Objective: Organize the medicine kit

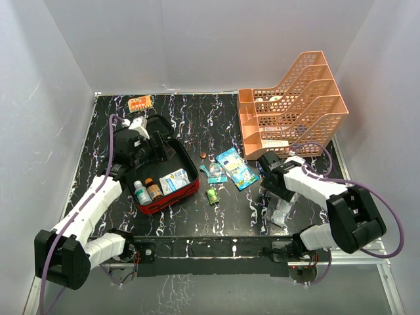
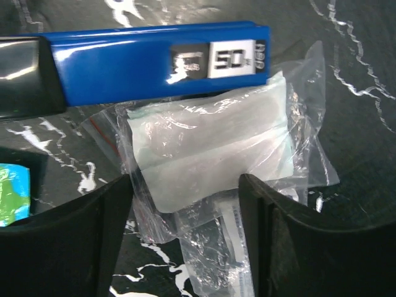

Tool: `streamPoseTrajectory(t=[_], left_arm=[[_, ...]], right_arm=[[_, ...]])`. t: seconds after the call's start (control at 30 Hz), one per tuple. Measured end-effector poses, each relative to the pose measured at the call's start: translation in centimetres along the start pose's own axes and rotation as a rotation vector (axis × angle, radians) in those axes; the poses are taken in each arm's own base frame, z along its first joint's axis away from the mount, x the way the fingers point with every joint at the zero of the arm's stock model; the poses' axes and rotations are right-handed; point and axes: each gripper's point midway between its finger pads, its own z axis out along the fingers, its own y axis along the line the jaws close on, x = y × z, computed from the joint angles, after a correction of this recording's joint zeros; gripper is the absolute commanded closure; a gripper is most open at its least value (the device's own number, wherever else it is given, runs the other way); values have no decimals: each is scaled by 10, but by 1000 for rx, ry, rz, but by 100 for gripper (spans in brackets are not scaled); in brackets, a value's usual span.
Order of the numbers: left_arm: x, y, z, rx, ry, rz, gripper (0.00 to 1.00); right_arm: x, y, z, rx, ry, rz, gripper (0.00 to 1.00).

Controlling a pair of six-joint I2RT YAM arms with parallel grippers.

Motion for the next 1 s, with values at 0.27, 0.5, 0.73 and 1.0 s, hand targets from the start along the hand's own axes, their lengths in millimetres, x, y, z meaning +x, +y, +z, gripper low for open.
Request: streamPoseTrajectory(t=[0.27,0.5,0.73,1.0], left_arm=[[-1,1,11,2,3,0,33],[-1,1,11,4,1,1,33],[-1,-1,11,11,4,-5,33],[2,-19,11,97,27,-75,33]], right_arm=[[1,20,1,-108,17,-52,69],[4,28,-6,-185,40,-88,80],[8,42,-28,-324,75,-115,83],[5,75,-68,-570,90,-171,85]])
